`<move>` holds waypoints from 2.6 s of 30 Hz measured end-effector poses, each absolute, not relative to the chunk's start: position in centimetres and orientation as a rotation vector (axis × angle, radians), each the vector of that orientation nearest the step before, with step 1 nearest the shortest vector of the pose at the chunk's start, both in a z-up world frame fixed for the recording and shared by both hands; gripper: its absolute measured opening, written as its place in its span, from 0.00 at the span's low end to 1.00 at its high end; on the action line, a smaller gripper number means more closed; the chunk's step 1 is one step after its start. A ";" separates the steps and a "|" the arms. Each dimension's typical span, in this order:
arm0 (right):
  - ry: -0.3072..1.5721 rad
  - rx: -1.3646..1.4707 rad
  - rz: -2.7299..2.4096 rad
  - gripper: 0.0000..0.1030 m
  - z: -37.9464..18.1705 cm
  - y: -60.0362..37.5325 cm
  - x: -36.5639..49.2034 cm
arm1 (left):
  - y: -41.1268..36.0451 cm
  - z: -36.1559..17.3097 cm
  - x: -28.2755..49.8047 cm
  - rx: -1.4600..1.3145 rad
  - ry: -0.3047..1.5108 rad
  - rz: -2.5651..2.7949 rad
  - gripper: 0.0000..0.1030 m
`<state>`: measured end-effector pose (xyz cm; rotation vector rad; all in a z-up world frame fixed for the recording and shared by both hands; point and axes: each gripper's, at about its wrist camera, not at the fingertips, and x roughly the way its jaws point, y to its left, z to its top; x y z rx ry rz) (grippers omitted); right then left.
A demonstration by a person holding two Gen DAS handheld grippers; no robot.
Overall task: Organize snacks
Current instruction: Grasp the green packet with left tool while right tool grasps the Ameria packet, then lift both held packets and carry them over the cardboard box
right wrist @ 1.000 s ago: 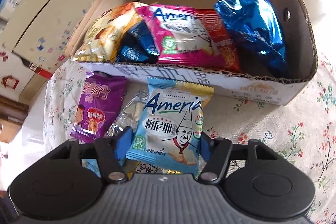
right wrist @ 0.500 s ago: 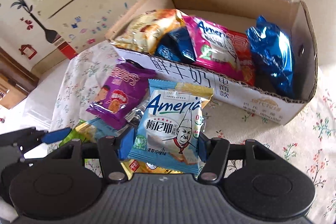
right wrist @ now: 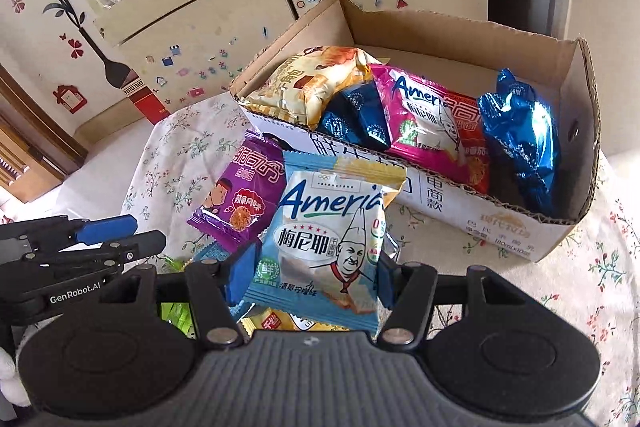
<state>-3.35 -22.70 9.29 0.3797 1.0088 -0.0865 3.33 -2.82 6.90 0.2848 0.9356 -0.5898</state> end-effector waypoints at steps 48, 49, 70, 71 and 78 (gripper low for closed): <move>0.896 0.208 -0.061 0.64 12.8 -20.6 -3.4 | -3.6 12.0 3.0 0.212 0.738 -0.528 0.48; 0.891 0.196 -0.061 0.64 13.0 -20.5 -3.4 | -3.8 12.2 3.0 0.215 0.723 -0.517 0.48; 0.803 0.115 -0.133 0.64 15.6 -21.5 -3.3 | -8.2 14.5 4.6 0.199 0.639 -0.515 0.48; 0.793 0.116 -0.139 0.64 15.9 -21.8 -3.3 | -8.5 14.6 4.7 0.202 0.636 -0.518 0.48; 0.744 0.158 -0.206 0.64 17.2 -24.7 -3.5 | -10.6 15.0 6.4 0.201 0.629 -0.553 0.48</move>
